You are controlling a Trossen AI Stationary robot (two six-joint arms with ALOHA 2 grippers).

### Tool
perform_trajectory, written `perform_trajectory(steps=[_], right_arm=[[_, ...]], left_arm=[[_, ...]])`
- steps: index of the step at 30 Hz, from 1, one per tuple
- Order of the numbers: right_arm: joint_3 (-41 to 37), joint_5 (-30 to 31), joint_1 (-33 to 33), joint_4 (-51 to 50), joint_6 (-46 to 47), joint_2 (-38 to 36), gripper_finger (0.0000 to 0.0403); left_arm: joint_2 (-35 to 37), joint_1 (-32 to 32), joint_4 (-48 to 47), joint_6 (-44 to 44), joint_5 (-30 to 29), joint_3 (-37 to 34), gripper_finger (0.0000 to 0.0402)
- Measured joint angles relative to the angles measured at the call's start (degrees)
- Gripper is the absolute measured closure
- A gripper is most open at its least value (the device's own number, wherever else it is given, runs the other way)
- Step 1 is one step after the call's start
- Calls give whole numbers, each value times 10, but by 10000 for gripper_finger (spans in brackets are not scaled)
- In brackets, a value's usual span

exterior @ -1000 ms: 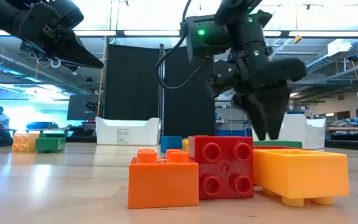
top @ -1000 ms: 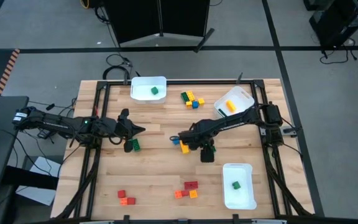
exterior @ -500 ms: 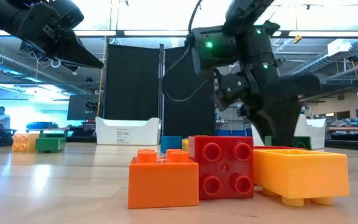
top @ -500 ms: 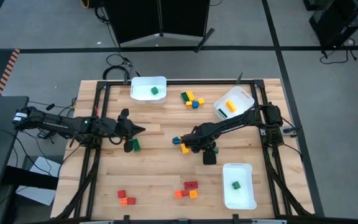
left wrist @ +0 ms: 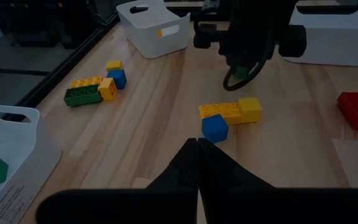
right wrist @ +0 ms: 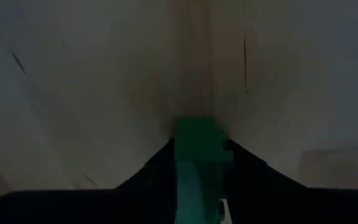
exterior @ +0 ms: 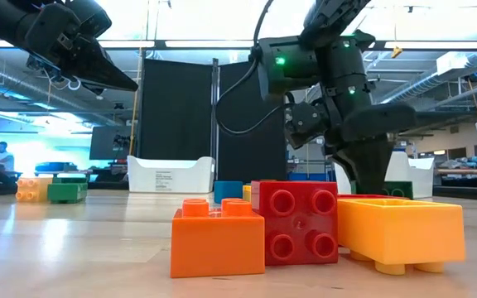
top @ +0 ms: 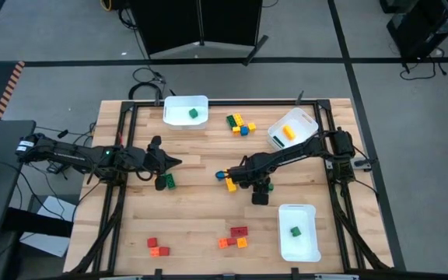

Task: Sort blocks by size
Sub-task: Put the green 8 stud gamepiece into the top right white bin

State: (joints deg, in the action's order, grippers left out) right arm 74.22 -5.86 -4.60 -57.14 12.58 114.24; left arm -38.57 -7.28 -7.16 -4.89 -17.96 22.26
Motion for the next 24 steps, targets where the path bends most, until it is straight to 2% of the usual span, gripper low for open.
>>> perform_trajectory(steps=[11, 24], right_arm=[[-3, 1, 15, 9, 54, -17, 302], [-1, 102, 37, 27, 119, -165, 302]], left_arm=[[0, 0, 0, 0, 0, 0, 396], [0, 0, -5, -1, 6, 0, 396]])
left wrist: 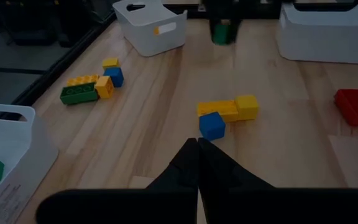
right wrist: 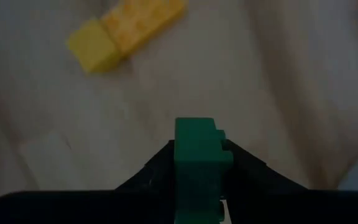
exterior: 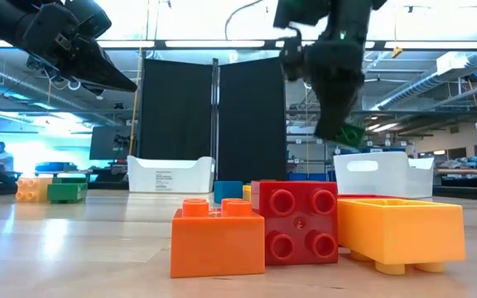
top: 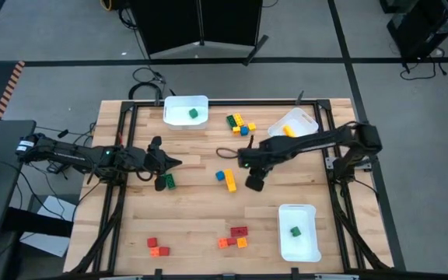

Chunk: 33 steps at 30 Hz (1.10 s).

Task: Sort blocks by size
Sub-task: Put the green 8 stud gamepiece into the top right white bin

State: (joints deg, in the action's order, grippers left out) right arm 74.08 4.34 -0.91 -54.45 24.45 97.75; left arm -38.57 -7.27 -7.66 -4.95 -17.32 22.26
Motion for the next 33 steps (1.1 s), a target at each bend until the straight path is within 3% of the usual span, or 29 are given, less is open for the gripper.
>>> perform_trajectory(steps=[12, 19, 24, 33], right_arm=[[0, 154, 72, 15, 117, -160, 302], [0, 168, 177, 1, 130, -200, 302], [0, 166, 273, -64, 116, -199, 302], [-33, 117, 424, -106, 36, -164, 302]], left_arm=[[0, 0, 10, 0, 0, 0, 396], [0, 0, 11, 0, 0, 0, 396], [0, 0, 11, 0, 0, 0, 395], [0, 0, 17, 0, 0, 0, 396]])
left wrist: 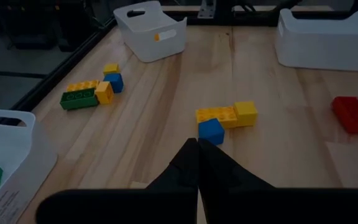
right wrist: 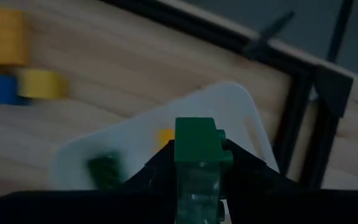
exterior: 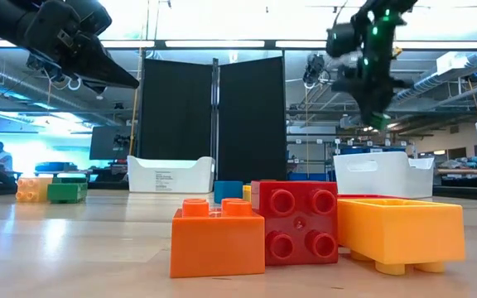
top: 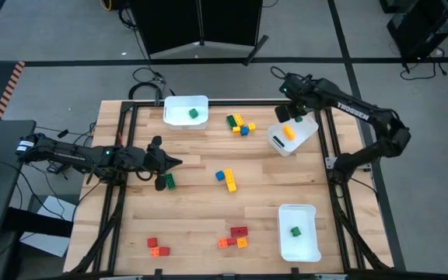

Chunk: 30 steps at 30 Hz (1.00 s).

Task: Sort blocks by size
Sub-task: Put the green 8 stud gamepiece into the top right white bin

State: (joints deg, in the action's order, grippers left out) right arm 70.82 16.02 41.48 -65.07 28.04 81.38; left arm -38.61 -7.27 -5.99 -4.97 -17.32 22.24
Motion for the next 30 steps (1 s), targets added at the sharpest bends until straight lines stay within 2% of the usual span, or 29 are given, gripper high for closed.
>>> perform_trajectory(steps=[5, 12, 23, 30], right_arm=[[-58, -21, 44, 16, -33, 21, 302], [-160, -67, 59, 128, -41, 29, 302], [-244, -72, 83, 205, -42, 29, 301], [-256, -70, 84, 234, -57, 29, 247]], left_arm=[[0, 0, 6, 0, 0, 0, 396], [0, 0, 6, 0, 0, 0, 396], [0, 0, 6, 1, 0, 0, 396], [0, 0, 6, 1, 0, 0, 396]])
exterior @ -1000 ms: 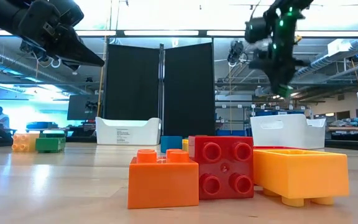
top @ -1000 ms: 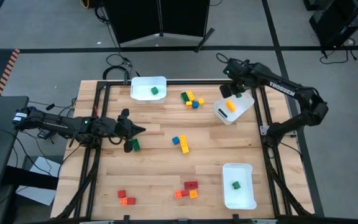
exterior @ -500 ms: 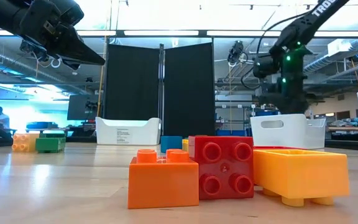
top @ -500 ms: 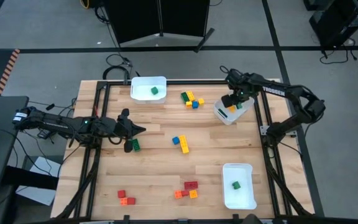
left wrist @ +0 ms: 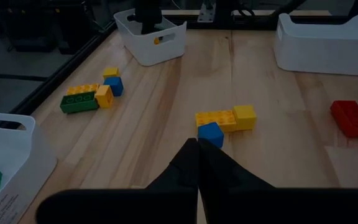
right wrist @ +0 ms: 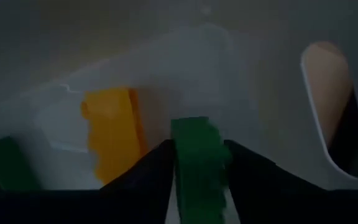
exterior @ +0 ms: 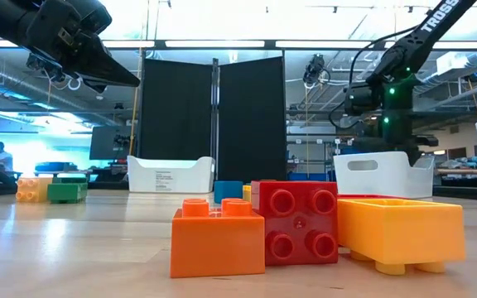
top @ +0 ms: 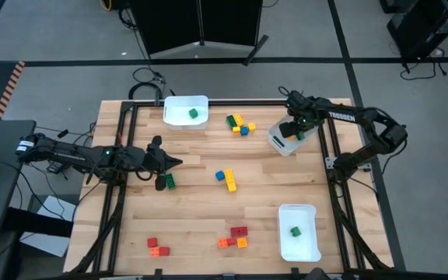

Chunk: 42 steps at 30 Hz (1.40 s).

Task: Sort blocks by size
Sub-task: Put the green 8 stud gamepiece into the top right white bin, then put the orange 4 stud gamepiece into the bottom white bin

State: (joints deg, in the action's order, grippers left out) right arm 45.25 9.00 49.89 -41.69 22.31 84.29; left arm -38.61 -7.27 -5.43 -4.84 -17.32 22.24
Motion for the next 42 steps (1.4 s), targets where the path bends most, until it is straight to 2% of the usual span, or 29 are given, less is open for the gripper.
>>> perform_trajectory(steps=[14, 21, 29, 36, 42], right_arm=[[0, 0, 0, 5, -14, 0, 208], [31, -1, 0, -28, -14, 0, 144], [116, 0, 0, -113, -10, 0, 83], [186, 6, -19, -188, -4, -11, 71], [201, 30, -56, -198, 52, -70, 78]], left_arm=[[0, 0, 0, 1, 0, 0, 396], [0, 0, 0, 1, 0, 0, 396], [0, 0, 0, 1, 0, 0, 396], [0, 0, 0, 1, 0, 0, 396], [0, 0, 24, 1, 0, 0, 396]])
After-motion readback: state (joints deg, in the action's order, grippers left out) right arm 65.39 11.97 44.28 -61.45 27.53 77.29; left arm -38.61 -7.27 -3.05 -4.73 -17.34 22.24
